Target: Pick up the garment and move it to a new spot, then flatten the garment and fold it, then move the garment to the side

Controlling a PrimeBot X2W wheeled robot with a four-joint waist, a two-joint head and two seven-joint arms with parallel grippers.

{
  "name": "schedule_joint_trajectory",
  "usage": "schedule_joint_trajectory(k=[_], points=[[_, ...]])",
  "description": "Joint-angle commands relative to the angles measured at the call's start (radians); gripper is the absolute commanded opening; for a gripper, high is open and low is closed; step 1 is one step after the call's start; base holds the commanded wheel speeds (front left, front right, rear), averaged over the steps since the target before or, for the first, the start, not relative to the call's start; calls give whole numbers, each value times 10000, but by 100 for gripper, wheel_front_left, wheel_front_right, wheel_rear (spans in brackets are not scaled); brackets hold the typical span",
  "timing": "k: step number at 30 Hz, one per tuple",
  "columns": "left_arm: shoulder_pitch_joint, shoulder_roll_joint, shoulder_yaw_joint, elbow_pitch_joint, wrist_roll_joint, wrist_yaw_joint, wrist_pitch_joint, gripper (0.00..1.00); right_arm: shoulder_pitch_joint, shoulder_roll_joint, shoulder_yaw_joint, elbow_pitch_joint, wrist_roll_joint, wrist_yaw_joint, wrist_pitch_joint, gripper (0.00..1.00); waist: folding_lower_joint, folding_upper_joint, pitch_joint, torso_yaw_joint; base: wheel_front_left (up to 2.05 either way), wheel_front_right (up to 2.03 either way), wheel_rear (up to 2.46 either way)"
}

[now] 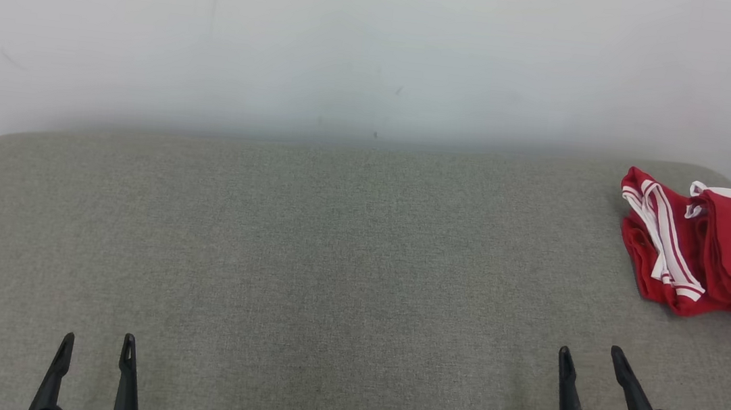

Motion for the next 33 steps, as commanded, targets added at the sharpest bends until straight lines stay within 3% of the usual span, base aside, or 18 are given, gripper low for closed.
schedule_joint_trajectory(k=[1,11,33], points=[[-92,-12,8,23,61,-43,-29,100,149,96,16,-83,-84,-30,-52,100,0,0,-5,-6,0,0,0],[-49,73,-102,209,179,11,-30,100,722,531,-277,-715,-1145,-30,-88,100,0,0,-153,-63,0,0,0],[135,220,-194,303,74,286,228,100,904,718,-389,-1168,-1426,-30,-93,100,0,0,-308,-2,0,0,0]])
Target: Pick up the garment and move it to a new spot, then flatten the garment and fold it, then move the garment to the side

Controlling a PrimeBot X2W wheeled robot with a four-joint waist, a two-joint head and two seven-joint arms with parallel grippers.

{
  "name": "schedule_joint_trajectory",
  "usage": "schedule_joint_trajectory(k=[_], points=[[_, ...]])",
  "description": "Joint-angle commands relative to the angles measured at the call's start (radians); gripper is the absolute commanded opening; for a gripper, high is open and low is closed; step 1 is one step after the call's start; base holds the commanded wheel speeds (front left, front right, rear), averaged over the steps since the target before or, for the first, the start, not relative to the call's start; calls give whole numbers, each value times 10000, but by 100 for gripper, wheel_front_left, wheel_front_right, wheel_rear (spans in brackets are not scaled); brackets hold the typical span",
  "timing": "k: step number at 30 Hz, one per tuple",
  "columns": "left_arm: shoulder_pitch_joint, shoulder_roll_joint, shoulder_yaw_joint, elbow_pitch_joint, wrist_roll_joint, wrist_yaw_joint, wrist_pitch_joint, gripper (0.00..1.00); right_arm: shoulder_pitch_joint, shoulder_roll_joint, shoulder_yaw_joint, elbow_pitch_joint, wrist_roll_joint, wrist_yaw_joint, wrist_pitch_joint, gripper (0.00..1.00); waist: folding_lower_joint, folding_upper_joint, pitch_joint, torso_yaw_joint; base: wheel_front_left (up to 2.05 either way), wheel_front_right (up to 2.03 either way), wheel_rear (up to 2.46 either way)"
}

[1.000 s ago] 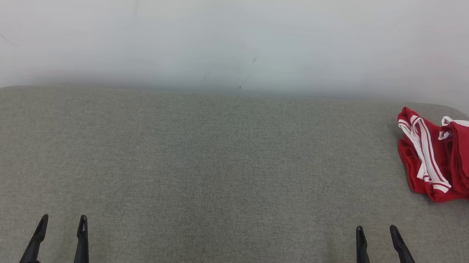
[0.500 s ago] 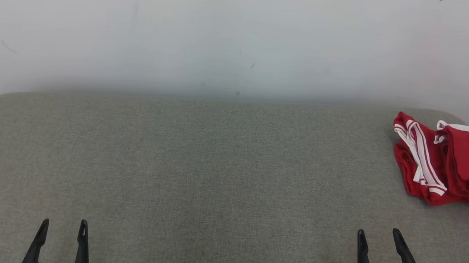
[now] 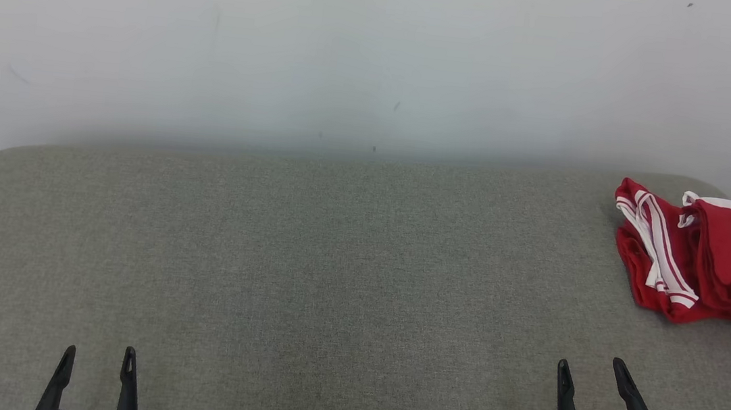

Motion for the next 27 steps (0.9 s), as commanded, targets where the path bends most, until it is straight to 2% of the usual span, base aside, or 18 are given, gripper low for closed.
schedule_joint_trajectory(k=[1,9,10,15,27], points=[[91,47,-5,-42,-36,23,12,100,74,41,-9,-13,-50,-30,-43,100,0,0,1,-6,0,0,0],[138,99,-77,-113,-78,74,101,100,42,53,-31,28,-25,-30,-43,100,0,0,19,-16,0,0,0],[26,61,-70,-84,-89,65,116,0,-2,17,-25,24,4,0,0,0,0,0,18,-16,0,0,0],[130,-84,-103,373,-158,50,147,0,128,33,-22,513,69,2,90,0,0,0,22,-16,0,0,0],[-258,-238,170,536,-2679,-245,760,0,-265,39,-126,692,2891,-1,751,0,0,0,82,-5,0,0,0]])
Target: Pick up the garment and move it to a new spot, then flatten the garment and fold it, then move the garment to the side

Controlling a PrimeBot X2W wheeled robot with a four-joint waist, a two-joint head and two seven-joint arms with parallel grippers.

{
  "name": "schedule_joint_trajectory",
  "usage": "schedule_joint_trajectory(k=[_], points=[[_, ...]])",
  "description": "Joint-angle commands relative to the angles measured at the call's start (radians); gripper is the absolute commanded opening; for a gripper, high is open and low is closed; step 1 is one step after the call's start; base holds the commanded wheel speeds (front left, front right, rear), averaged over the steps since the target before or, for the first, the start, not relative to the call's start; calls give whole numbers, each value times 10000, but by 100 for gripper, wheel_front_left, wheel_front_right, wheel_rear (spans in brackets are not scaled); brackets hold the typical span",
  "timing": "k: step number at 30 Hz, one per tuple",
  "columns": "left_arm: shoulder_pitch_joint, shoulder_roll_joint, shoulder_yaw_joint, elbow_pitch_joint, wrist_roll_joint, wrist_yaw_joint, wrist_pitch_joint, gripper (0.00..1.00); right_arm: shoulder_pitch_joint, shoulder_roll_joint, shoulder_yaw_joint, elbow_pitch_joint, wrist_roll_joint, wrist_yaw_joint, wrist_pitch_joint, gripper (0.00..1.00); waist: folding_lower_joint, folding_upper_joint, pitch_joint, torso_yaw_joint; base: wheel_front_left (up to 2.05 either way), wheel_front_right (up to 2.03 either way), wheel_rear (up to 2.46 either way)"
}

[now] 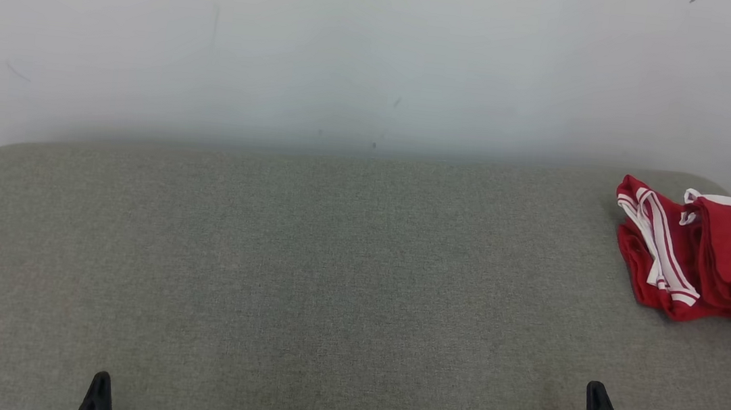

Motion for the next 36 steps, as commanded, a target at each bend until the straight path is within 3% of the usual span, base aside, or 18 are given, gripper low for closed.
schedule_joint_trajectory(k=[1,36], points=[[-314,6,96,-109,-489,-75,95,0,-293,-3,-33,-111,537,-3,99,0,0,0,7,2,0,0,0],[-1034,-307,571,156,-5516,-670,1257,0,-1025,13,-170,205,6163,-9,1352,0,0,0,167,32,0,0,0]])
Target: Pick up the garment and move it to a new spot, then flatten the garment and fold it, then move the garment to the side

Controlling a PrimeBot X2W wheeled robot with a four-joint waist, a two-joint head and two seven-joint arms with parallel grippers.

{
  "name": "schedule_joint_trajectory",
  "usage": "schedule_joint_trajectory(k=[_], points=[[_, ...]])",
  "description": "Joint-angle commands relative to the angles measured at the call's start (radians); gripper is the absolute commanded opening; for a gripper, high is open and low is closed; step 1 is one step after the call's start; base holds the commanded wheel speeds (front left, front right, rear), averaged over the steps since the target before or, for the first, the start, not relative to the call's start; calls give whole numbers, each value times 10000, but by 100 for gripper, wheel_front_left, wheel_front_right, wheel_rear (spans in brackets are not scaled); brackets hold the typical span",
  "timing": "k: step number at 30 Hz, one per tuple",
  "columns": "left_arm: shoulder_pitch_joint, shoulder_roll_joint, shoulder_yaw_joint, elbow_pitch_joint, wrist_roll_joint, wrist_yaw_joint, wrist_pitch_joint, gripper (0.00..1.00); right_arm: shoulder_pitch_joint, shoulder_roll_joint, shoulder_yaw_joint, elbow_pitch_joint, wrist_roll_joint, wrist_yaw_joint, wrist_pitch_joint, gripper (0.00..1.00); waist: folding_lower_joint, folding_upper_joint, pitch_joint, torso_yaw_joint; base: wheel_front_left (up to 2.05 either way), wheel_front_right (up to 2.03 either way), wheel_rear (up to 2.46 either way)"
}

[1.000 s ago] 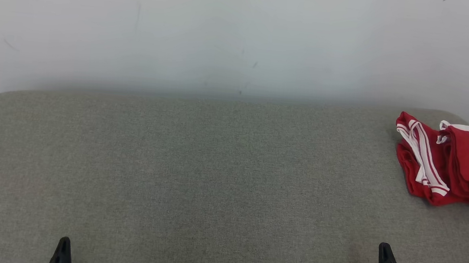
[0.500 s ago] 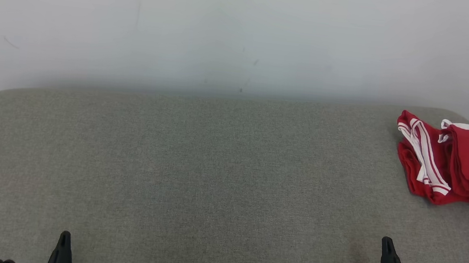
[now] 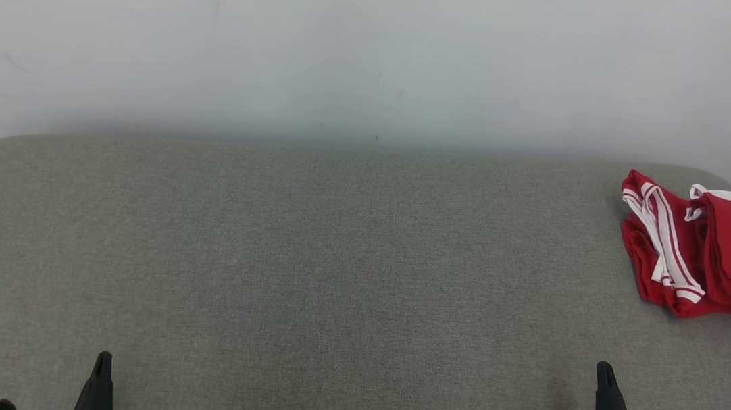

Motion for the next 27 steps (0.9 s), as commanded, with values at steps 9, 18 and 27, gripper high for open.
schedule_joint_trajectory(k=[9,18,27], points=[[-418,-68,173,-13,-1353,-195,312,0,-386,11,-60,-7,1478,-11,318,0,0,0,47,9,0,0,0],[-541,-125,258,39,-2199,-302,520,0,-514,14,-87,52,2453,-12,539,0,0,0,84,16,0,0,0],[-664,-184,348,94,-3129,-414,729,0,-636,18,-114,118,3470,-13,774,0,0,0,126,24,0,0,0]])
